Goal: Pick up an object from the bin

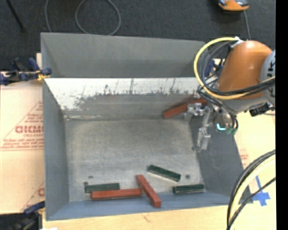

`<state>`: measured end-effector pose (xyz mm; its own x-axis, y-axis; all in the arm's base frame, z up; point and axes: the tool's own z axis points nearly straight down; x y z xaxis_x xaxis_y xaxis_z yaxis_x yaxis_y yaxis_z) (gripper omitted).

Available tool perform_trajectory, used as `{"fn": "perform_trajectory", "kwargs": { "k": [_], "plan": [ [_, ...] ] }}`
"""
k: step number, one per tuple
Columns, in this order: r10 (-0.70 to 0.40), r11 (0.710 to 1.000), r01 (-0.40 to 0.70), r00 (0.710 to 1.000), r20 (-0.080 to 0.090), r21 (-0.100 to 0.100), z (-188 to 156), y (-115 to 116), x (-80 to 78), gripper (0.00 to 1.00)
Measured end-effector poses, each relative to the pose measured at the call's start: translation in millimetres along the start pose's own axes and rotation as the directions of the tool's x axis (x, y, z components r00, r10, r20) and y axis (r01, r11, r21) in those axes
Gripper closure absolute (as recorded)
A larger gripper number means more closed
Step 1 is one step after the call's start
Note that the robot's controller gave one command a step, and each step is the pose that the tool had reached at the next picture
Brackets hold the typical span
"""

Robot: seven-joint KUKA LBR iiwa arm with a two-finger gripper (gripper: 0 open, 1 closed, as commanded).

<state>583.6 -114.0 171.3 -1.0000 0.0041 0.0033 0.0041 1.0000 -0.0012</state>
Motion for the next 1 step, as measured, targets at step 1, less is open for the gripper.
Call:
{"fn": "perform_trajectory", "kwargs": {
  "k": [1],
  "plan": [
    [-0.344,0.939,0.344,0.939,0.005,0.002,97.1,39.6,56.9,0.00]
  ]
}}
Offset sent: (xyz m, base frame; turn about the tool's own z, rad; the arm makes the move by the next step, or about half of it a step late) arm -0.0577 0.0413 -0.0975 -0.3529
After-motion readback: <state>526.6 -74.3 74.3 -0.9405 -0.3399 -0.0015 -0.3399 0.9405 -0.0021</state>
